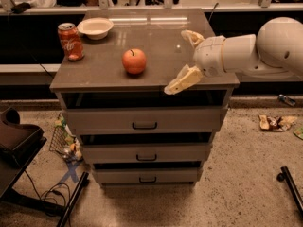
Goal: Place apple into paper bowl
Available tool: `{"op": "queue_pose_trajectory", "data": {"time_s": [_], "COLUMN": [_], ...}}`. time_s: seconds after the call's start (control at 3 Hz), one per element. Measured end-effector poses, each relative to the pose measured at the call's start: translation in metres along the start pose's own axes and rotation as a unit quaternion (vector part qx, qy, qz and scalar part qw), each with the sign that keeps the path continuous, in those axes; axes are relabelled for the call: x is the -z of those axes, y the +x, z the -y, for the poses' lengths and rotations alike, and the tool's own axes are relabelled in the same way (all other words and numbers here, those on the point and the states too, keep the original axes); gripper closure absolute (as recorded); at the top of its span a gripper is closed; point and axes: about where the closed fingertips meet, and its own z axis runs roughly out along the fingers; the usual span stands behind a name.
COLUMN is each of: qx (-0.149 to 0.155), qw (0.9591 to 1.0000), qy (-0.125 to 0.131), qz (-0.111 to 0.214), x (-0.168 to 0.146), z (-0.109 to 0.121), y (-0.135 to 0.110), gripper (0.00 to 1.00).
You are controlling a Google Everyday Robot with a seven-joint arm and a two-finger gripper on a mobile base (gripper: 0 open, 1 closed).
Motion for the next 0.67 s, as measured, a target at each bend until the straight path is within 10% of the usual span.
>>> {"op": "queue_pose_trajectory", "data": {"time_s": [0.67], "qx": [-0.028], "qw": [0.9994], "qy": [-0.014], "qz": [0.016], "x": [-0.032], "z": [0.005], "y": [0.000], "gripper": [0.00]}}
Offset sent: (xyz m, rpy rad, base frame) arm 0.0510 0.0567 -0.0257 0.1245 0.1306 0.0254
